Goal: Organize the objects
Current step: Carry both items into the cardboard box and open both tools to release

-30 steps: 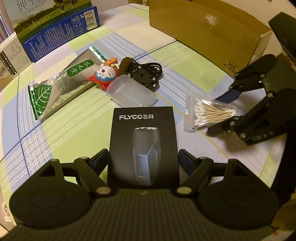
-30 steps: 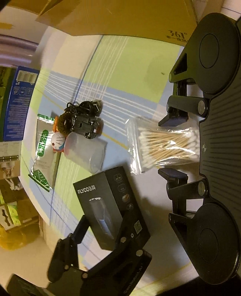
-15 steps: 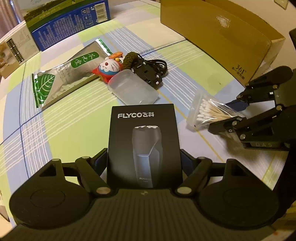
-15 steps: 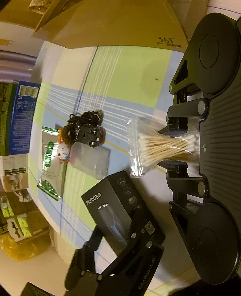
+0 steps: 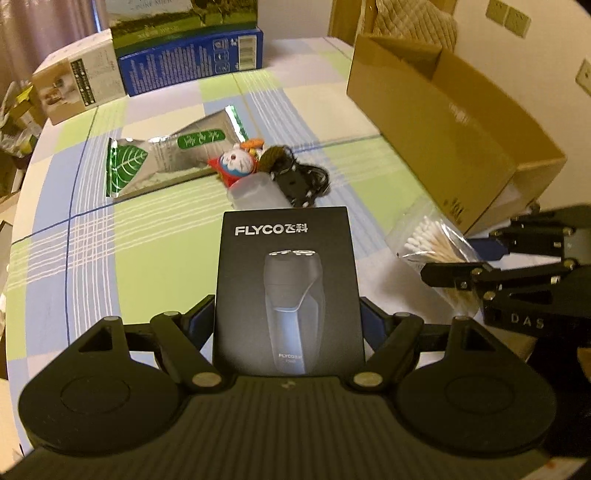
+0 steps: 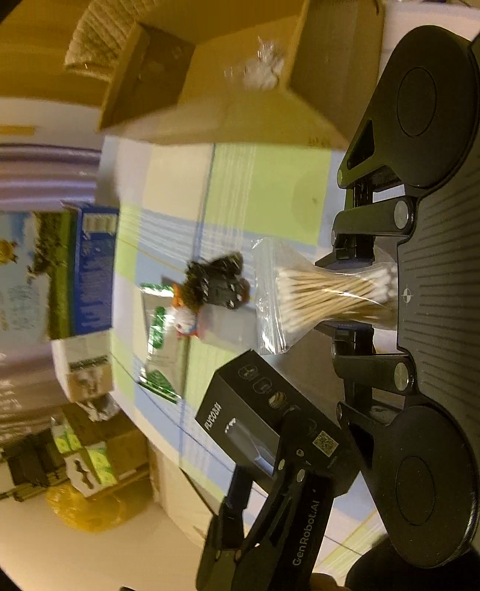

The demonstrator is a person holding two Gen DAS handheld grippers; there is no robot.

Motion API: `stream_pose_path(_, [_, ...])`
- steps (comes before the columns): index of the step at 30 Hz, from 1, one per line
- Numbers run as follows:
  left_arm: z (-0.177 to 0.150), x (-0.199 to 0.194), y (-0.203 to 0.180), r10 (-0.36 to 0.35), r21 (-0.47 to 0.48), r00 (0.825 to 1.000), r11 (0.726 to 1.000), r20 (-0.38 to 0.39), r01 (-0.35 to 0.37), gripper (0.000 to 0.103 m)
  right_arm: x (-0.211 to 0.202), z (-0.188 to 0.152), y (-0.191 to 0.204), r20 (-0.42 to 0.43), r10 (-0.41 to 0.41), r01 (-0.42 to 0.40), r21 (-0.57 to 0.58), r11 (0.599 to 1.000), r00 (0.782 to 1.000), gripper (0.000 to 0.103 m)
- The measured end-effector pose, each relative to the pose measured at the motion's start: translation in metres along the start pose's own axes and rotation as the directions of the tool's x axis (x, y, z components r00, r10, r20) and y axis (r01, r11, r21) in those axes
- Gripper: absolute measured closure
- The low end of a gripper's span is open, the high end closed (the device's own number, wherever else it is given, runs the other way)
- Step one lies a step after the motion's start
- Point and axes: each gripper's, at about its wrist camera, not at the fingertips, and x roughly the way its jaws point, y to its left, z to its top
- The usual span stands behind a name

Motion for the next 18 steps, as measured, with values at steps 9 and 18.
stream_pose_path(9, [0.021,-0.045,-0.047,-0.024,-0.018,0.996,1.0,0.086,0.025,0.027,-0.073,0.004,-0.03,0.118,-0.075,0.067,0.07,0.995,0.99,0.08])
stream_pose_path(18, [0.069,-0.063,-0.129,-0.119,0.085,0.98,0.991,0.158,0.107,0.027,-0.133,0.014,-0.095,0.174,-0.223,0.193,0.176,0.965,0.959,0.08])
